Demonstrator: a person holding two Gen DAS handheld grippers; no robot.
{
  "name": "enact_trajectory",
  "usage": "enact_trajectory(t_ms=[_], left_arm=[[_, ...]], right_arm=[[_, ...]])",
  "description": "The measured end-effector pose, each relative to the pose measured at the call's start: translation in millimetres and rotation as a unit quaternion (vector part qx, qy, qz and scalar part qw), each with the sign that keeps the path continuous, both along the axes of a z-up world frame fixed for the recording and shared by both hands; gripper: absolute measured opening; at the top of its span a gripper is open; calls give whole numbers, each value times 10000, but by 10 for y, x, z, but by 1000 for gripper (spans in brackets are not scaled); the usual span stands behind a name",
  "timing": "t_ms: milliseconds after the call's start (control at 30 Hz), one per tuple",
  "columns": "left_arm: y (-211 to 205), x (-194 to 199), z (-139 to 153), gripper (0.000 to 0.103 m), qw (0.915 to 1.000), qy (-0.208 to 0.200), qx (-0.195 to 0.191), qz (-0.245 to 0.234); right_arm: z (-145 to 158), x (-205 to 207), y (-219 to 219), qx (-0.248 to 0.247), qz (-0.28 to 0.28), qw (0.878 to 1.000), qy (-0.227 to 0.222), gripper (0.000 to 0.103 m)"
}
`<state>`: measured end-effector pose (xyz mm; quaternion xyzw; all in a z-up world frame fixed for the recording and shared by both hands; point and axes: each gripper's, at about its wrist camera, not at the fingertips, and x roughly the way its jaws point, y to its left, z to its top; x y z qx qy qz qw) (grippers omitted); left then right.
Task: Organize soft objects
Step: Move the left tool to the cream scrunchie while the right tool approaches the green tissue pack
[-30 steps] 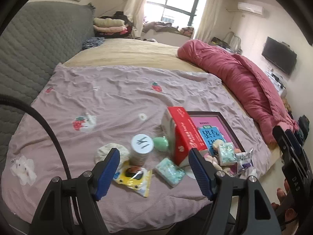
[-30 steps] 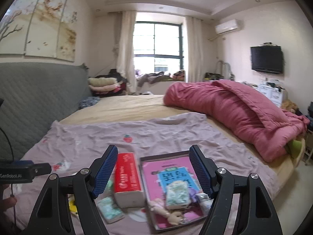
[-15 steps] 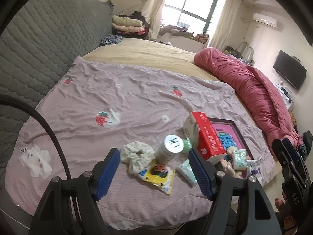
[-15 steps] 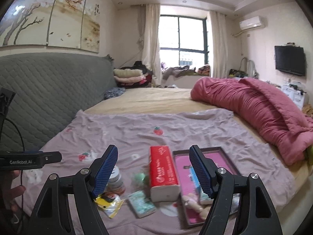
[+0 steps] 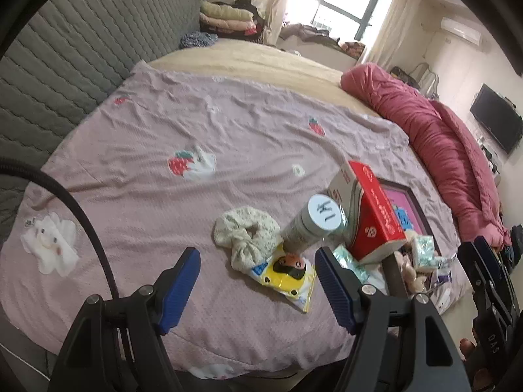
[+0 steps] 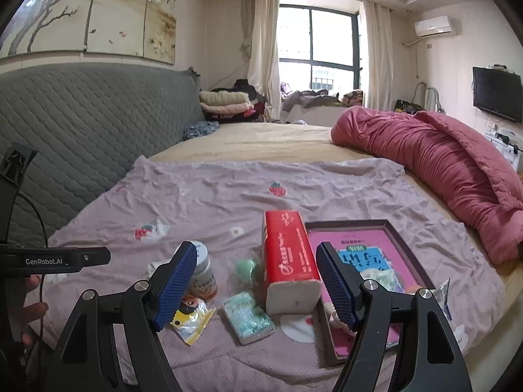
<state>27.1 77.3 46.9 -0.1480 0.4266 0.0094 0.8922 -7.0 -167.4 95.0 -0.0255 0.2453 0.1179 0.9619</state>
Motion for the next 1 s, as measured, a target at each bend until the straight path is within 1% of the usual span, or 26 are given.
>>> enact_trajectory(t_ms=[133, 367, 667, 800, 1000], left_arm=[[-25, 47, -145, 72, 9999, 131, -4, -20], [-36, 111, -353, 72, 9994, 334, -36, -42], [-142, 241, -623, 72, 9979, 616, -71, -166], [-144, 305, -715, 72, 9976, 651, -88, -213], [-56, 440, -833, 72, 9968, 692, -357, -191]], right_arm=[[-155, 38, 10, 34, 100, 9998, 192, 77], [-377, 87, 71, 33, 320, 9987, 401, 77], [-757, 288, 68, 13, 368, 9950, 929, 77], [-968, 413, 65, -46, 406, 9915, 1232, 77], [-1181, 549, 81, -147, 456, 9885, 1432, 77]])
